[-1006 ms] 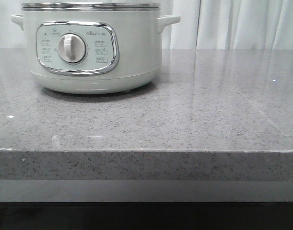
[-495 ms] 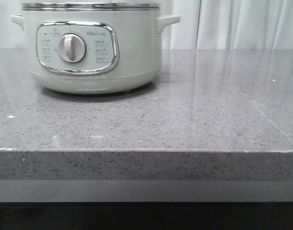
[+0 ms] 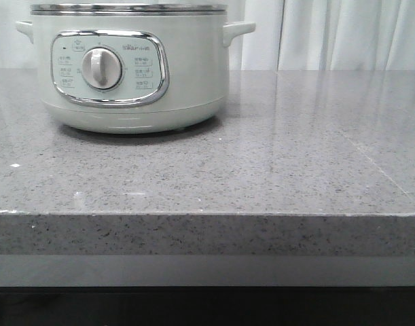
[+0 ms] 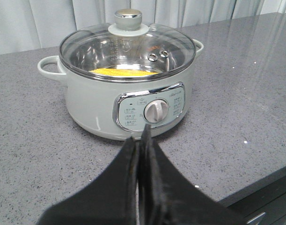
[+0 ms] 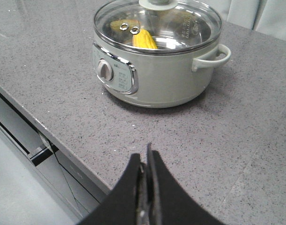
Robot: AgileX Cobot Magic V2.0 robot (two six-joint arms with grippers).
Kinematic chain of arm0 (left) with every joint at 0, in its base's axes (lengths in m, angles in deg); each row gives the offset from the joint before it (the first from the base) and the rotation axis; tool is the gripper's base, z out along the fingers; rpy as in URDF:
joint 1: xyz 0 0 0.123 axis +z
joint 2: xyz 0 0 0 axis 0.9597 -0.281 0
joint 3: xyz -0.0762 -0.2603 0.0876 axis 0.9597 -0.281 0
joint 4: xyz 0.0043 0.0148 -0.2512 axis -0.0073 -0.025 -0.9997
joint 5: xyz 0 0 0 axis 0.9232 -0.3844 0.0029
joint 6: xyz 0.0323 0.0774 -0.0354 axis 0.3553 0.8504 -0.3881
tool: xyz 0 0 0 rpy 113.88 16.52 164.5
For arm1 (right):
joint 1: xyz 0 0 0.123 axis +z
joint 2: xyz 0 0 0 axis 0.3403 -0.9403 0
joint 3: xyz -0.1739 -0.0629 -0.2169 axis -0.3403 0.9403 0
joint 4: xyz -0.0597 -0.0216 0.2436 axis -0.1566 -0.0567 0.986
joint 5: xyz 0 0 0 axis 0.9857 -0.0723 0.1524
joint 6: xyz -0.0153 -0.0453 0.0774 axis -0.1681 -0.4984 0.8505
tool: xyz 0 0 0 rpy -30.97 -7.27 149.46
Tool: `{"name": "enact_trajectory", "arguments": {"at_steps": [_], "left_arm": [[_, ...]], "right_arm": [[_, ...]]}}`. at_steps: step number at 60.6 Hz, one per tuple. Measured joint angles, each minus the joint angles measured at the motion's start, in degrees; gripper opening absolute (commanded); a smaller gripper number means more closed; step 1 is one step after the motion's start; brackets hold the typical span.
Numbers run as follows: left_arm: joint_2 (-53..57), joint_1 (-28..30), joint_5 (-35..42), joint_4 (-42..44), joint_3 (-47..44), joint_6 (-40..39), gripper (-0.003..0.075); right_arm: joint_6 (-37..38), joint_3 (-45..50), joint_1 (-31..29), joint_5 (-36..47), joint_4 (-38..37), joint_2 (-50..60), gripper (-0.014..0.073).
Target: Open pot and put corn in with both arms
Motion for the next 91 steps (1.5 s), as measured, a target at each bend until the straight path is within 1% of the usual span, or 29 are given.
{"name": "enact_trajectory", "arguments": {"at_steps": [22, 28, 31, 37, 45, 51, 54, 55, 63, 67, 73, 91], "left_arm": [[0.00, 0.00, 0.00, 0.00, 0.00, 0.00, -0.0020], [0.91, 0.28, 2.01, 0.00, -1.73, 0.00, -0.0020], [1.98, 1.44, 3.90, 0.24, -3.27, 0.00, -0.0020], [5.11, 6.17, 8.97, 1.17, -7.99, 0.00, -0.0020], [11.06, 14.28, 17.49, 1.41, -17.92, 0.00, -0.0020], [15.90, 19.62, 22.39, 0.73, -25.57, 0.00, -0.0020], [18.19, 21.80, 24.06, 0.05, -28.74, 0.00, -0.0020], [19.14, 22.37, 24.45, -0.23, -29.59, 0.00, -0.0020], [23.70, 26.09, 27.86, -2.76, -36.38, 0.00, -0.0020], [23.89, 26.51, 30.73, -3.38, -39.16, 0.00, -0.0020], [23.89, 26.54, 32.80, -3.85, -39.41, 0.00, -0.0020], [23.89, 26.30, 33.34, -3.98, -39.41, 0.00, -0.0020]], "right_arm": [[0.00, 0.00, 0.00, 0.00, 0.00, 0.00, -0.0118], [0.00, 0.00, 0.00, 0.00, 0.00, 0.00, -0.0118], [0.00, 0.00, 0.00, 0.00, 0.00, 0.00, -0.0118], [0.00, 0.00, 0.00, 0.00, 0.00, 0.00, -0.0118], [0.00, 0.00, 0.00, 0.00, 0.00, 0.00, -0.0118], [0.00, 0.00, 0.00, 0.00, 0.00, 0.00, -0.0118], [0.00, 0.00, 0.00, 0.00, 0.00, 0.00, -0.0118], [0.00, 0.00, 0.00, 0.00, 0.00, 0.00, -0.0066], [0.00, 0.00, 0.00, 0.00, 0.00, 0.00, -0.0066], [0.00, 0.00, 0.00, 0.00, 0.00, 0.00, -0.0066], [0.00, 0.02, 0.00, 0.00, 0.00, 0.00, -0.0066], [0.00, 0.02, 0.00, 0.00, 0.00, 0.00, -0.0066]]}}
